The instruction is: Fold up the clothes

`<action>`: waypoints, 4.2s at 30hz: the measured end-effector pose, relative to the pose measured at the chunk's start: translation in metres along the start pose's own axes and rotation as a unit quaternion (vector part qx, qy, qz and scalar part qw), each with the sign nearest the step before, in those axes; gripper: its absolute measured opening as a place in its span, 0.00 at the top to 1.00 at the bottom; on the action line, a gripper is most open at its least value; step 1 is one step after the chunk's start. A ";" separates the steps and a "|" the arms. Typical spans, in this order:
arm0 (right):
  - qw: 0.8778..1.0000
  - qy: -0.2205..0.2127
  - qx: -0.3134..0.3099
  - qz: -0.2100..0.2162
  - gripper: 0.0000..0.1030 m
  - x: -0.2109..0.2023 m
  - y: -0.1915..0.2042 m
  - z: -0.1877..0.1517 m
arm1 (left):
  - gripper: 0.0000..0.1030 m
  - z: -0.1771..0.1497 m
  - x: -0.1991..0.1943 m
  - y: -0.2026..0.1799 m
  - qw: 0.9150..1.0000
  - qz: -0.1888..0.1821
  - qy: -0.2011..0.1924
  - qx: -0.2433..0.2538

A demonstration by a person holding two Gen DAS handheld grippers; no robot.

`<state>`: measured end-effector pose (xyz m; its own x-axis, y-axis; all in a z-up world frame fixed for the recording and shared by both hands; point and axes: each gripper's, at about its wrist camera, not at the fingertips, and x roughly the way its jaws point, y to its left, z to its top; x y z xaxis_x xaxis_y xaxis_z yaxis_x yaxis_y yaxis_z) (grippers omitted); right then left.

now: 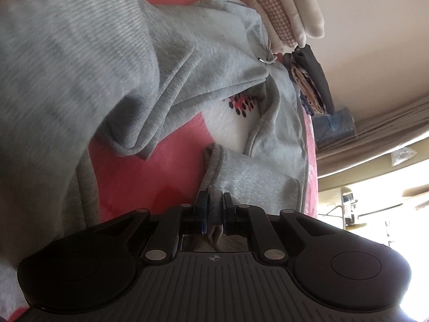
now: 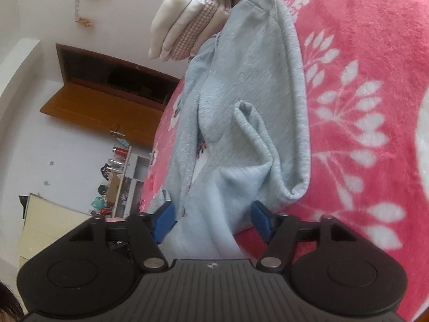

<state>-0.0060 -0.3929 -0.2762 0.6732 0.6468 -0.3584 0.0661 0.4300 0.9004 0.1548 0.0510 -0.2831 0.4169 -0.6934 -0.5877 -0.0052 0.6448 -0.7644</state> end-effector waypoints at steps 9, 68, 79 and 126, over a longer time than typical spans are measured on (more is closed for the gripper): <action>0.999 0.039 0.011 -0.035 0.45 -0.012 0.012 -0.042 | 0.90 -0.016 -0.015 -0.001 0.999 0.000 0.014 0.034; 0.983 0.088 -0.077 -0.141 0.91 -0.054 0.055 -0.179 | 0.95 -0.112 -0.137 0.020 0.985 0.064 0.090 0.132; 0.954 0.216 -0.104 -0.179 0.92 -0.078 0.101 -0.214 | 0.95 -0.158 -0.155 -0.007 0.941 0.111 0.234 0.218; 0.894 0.291 -0.069 -0.333 0.90 -0.095 0.086 -0.295 | 0.94 -0.242 -0.140 -0.011 0.820 0.112 0.391 0.403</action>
<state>-0.2812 -0.2314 -0.2379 0.0182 0.4193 -0.9077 0.1921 0.8894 0.4148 -0.1231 0.0633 -0.2561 -0.2251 -0.3195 -0.9205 0.7323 0.5677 -0.3761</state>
